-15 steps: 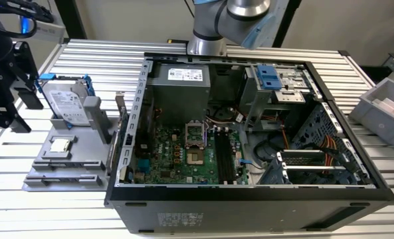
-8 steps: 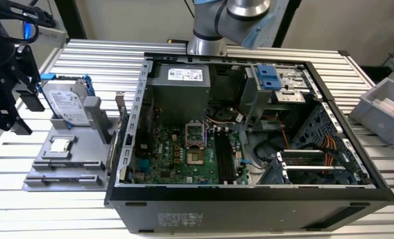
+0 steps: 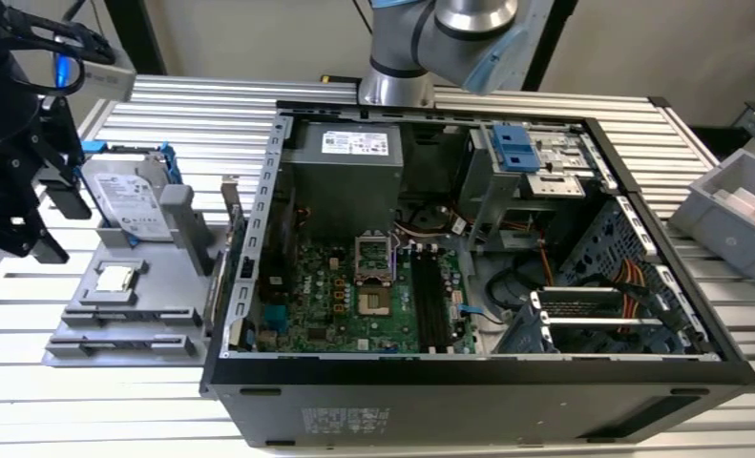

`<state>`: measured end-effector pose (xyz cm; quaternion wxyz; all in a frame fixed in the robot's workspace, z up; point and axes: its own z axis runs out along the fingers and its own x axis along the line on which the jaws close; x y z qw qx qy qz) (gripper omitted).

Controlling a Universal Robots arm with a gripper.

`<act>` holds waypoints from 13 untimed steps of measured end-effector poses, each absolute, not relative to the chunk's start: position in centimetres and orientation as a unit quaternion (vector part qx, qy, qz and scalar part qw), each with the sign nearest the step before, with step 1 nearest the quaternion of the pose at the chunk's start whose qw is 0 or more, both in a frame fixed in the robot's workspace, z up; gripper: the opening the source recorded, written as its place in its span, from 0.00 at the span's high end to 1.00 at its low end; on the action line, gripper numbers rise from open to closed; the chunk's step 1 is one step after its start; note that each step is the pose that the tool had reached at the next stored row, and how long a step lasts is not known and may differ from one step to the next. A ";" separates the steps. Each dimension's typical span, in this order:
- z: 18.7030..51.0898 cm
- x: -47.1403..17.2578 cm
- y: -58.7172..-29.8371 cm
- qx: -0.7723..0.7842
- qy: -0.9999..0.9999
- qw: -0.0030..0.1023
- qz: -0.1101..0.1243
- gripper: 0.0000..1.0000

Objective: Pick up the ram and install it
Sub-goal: 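Pick up the ram and move it above insertion slot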

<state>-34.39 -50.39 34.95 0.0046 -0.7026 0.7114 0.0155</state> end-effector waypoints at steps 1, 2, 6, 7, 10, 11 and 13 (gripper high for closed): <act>34.9 -34.4 -50.4 -0.703 0.711 0.005 0.016 0.00; 34.8 -34.4 -50.4 -0.703 0.711 0.005 0.016 0.00; 34.4 -34.4 -50.4 -0.703 0.711 0.005 0.016 0.00; 34.3 -34.4 -50.4 -0.703 0.711 0.005 0.016 0.00; 34.0 -34.4 -50.4 -0.703 0.711 0.005 0.016 0.00; 33.9 -34.4 -50.4 -0.703 0.711 0.005 0.016 0.00; 33.7 -34.3 -50.4 -0.703 0.711 0.005 0.015 0.00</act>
